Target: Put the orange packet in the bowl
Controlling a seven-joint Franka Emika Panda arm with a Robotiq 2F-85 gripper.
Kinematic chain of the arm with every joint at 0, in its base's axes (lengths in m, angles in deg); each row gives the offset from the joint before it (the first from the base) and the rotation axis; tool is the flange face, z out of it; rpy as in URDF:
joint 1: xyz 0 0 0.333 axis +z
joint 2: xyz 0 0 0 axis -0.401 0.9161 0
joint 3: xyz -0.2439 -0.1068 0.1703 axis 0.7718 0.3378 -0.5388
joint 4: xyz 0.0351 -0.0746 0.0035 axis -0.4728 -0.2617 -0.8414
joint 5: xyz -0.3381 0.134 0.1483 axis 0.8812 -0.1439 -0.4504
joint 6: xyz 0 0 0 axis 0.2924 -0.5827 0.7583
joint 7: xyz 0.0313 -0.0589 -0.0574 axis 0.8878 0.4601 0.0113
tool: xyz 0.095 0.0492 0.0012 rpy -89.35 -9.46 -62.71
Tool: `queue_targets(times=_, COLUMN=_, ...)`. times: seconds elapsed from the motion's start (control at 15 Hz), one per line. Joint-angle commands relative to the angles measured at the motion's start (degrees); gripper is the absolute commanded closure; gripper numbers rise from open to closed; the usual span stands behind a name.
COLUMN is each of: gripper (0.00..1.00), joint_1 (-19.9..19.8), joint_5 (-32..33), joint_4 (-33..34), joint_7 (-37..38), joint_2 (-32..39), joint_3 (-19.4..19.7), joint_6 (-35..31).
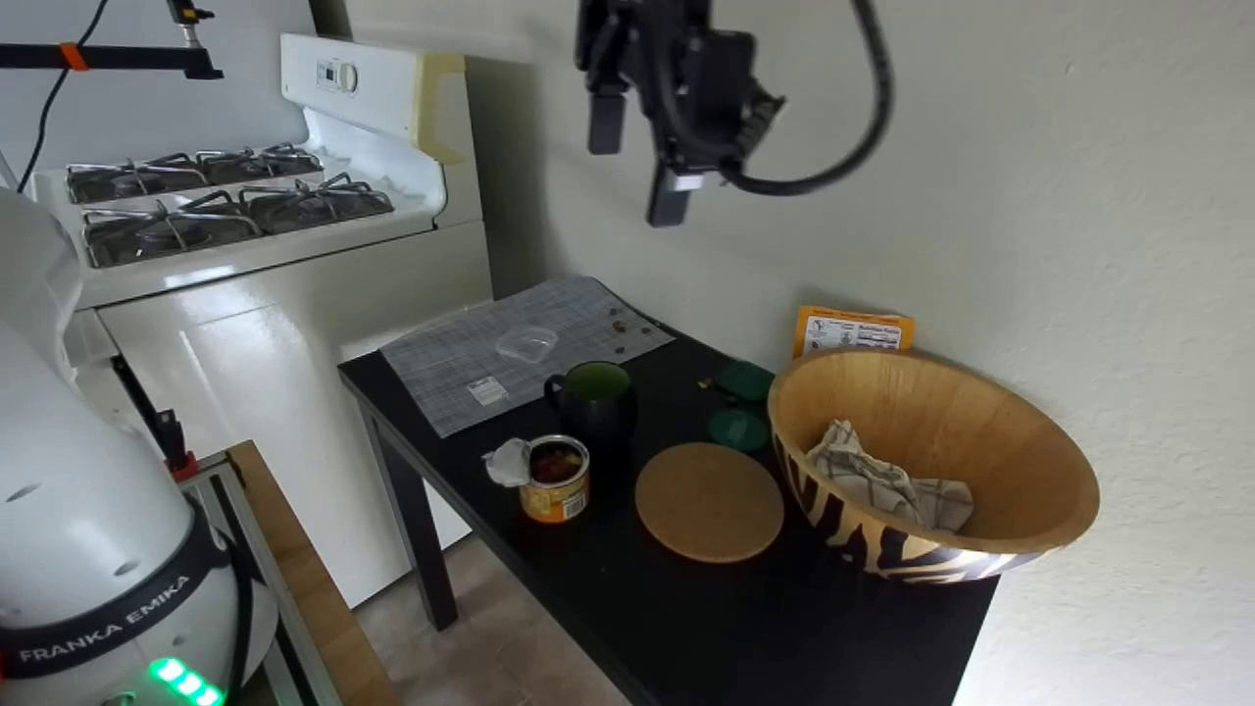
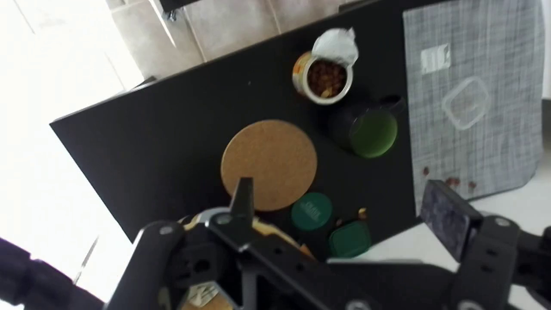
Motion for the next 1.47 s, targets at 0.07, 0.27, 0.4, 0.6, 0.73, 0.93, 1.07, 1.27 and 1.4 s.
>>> queue_targets(times=0.07, gripper=0.0, joint_1=-0.9, joint_5=-2.6, joint_4=11.3, joint_7=-3.4, joint_2=17.1, joint_3=4.1, joint_6=-10.6)
queue_targets(times=0.27, gripper=0.0, joint_1=2.3, joint_5=-4.8, joint_4=18.7, joint_7=-6.7, joint_2=27.3, joint_3=5.8, joint_6=-13.3)
queue_targets(times=0.4, gripper=0.0, joint_1=0.5, joint_5=-7.0, joint_4=23.4, joint_7=-8.3, joint_2=33.8, joint_3=1.7, joint_6=-12.5)
queue_targets(times=0.6, gripper=0.0, joint_1=0.0, joint_5=-9.7, joint_4=29.5, joint_7=-9.9, joint_2=40.4, joint_3=-3.9, joint_6=-8.7)
queue_targets(times=0.73, gripper=0.0, joint_1=-1.2, joint_5=-7.7, joint_4=26.0, joint_7=-7.5, joint_2=38.0, joint_3=-5.4, joint_6=-11.9)
queue_targets(times=0.93, gripper=0.0, joint_1=-1.3, joint_5=-8.0, joint_4=28.7, joint_7=-7.7, joint_2=40.6, joint_3=-6.6, joint_6=-10.7)
queue_targets(times=1.07, gripper=0.0, joint_1=-1.7, joint_5=-8.1, joint_4=29.1, joint_7=-8.4, joint_2=40.5, joint_3=-6.3, joint_6=-10.3)
queue_targets(times=1.27, gripper=0.0, joint_1=0.4, joint_5=-4.6, joint_4=28.4, joint_7=8.4, joint_2=42.5, joint_3=-7.5, joint_6=-13.8)
queue_targets(times=1.4, gripper=0.0, joint_1=3.9, joint_5=-3.2, joint_4=27.2, joint_7=16.9, joint_2=43.3, joint_3=-6.3, joint_6=-15.8)
